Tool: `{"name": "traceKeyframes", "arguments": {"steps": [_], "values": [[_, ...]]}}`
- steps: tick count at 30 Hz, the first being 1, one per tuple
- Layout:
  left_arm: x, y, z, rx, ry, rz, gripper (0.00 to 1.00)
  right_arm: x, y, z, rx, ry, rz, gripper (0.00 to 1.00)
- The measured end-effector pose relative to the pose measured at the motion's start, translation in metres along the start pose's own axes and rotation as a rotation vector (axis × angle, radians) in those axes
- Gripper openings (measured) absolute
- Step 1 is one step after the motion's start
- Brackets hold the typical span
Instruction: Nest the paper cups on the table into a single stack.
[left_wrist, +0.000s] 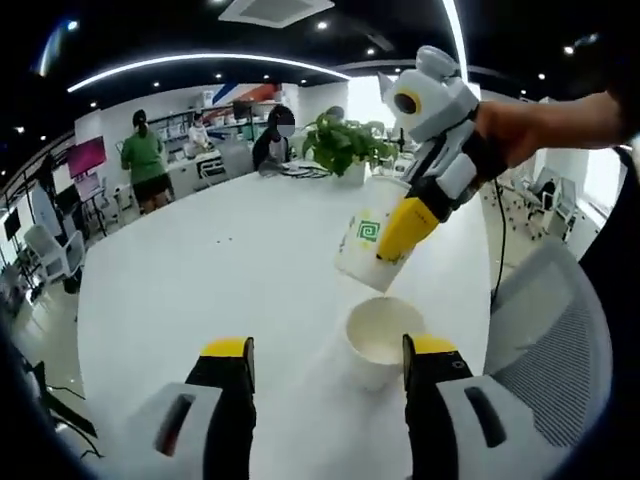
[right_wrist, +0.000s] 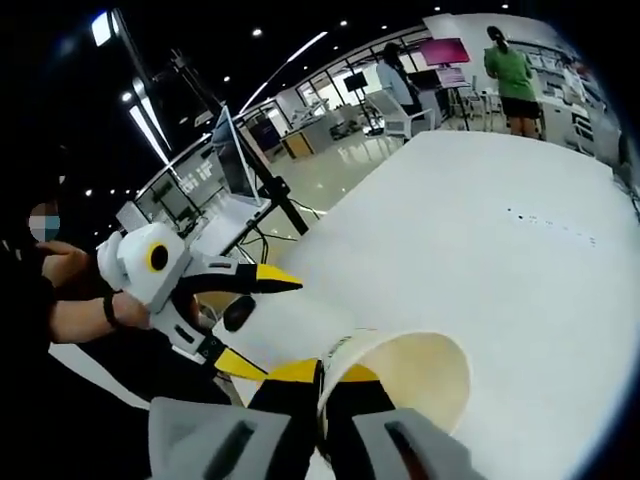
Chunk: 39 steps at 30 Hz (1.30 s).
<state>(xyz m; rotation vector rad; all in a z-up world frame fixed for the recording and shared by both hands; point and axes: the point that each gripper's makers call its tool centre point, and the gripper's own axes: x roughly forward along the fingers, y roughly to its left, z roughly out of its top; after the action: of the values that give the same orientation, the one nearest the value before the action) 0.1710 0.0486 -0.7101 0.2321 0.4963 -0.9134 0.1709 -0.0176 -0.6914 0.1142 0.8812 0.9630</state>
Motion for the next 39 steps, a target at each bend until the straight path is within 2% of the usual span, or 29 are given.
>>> {"name": "traceKeyframes", "arguments": {"steps": [6,9,17,27,30,33,34,39], "values": [[-0.002,0.005,-0.006,-0.016,-0.002,0.011,0.58,0.0,0.006,-0.009,-0.036,0.066,-0.009,0.0],[-0.007,0.001,-0.005,-0.016,0.001,0.012,0.58,-0.003,0.011,-0.011,-0.049,0.084,-0.009,0.0],[-0.011,0.002,-0.014,-0.031,0.006,0.019,0.57,0.003,0.006,-0.022,-0.122,0.179,-0.02,0.0],[-0.014,0.005,-0.022,-0.046,0.014,0.025,0.57,0.01,0.026,-0.02,-0.251,0.267,0.031,0.0],[-0.015,0.006,-0.024,-0.051,0.014,0.026,0.56,0.012,0.035,-0.028,-0.306,0.327,0.061,0.0],[-0.016,0.005,-0.026,-0.059,0.012,0.025,0.56,0.011,0.045,-0.041,-0.357,0.392,0.06,0.0],[-0.015,0.007,-0.028,-0.058,0.013,0.025,0.56,0.017,0.038,-0.043,-0.379,0.413,0.052,0.0],[-0.016,0.009,-0.031,-0.067,0.011,0.025,0.56,0.029,0.035,-0.05,-0.418,0.455,0.039,0.0]]}}
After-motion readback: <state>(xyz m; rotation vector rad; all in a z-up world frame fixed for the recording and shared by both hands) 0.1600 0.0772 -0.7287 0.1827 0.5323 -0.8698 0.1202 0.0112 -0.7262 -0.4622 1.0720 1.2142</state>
